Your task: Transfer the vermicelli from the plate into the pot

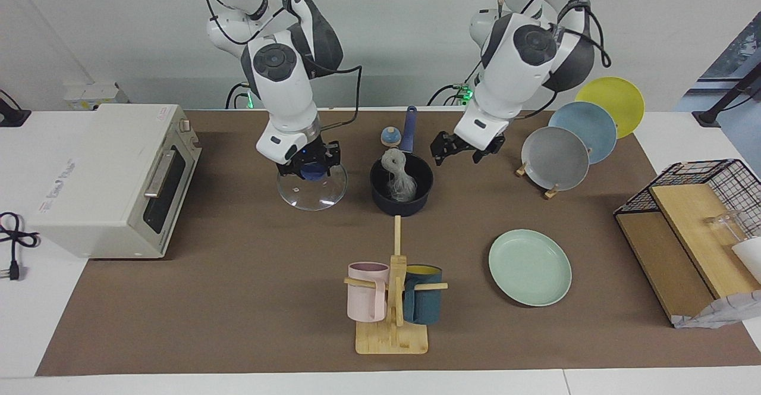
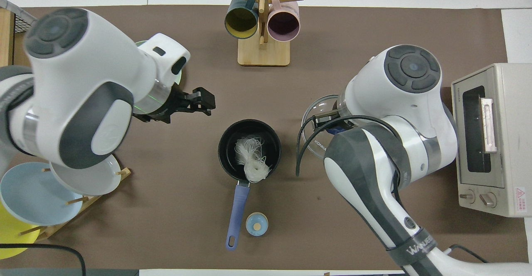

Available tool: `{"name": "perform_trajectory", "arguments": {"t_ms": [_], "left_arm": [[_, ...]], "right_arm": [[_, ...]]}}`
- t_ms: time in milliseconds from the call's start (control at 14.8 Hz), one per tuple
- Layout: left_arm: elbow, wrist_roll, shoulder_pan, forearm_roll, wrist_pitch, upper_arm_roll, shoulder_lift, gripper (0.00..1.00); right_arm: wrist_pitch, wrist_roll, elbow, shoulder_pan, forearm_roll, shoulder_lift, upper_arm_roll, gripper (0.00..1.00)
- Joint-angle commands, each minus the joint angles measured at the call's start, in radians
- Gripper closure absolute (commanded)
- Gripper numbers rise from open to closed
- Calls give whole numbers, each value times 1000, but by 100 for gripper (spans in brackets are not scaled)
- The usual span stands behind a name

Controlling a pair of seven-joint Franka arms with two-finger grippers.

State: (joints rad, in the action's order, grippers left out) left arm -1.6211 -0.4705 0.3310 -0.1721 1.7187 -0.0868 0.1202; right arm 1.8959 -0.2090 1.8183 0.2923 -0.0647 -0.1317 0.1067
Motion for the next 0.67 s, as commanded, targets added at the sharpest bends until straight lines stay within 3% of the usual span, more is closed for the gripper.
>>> {"name": "perform_trajectory", "arguments": {"t_ms": [0,270,405,607], "left_arm": [[32,64,-90,14,-74,-7,-54,0],[40,173,-203,14,-123,-7,-102,0],[40,240,-256,16,-133,-7,-109,0],[40,341,-305,75,-145,-5,-116,0]], "right_arm": [[-78,-42,-27,16,-29,15,10,100],[-63,-292,-10,56,-37,53,122,100],[0,-337,39,57,-37,67,143,100],[194,-452,157,103,-35,107,185,100]]}}
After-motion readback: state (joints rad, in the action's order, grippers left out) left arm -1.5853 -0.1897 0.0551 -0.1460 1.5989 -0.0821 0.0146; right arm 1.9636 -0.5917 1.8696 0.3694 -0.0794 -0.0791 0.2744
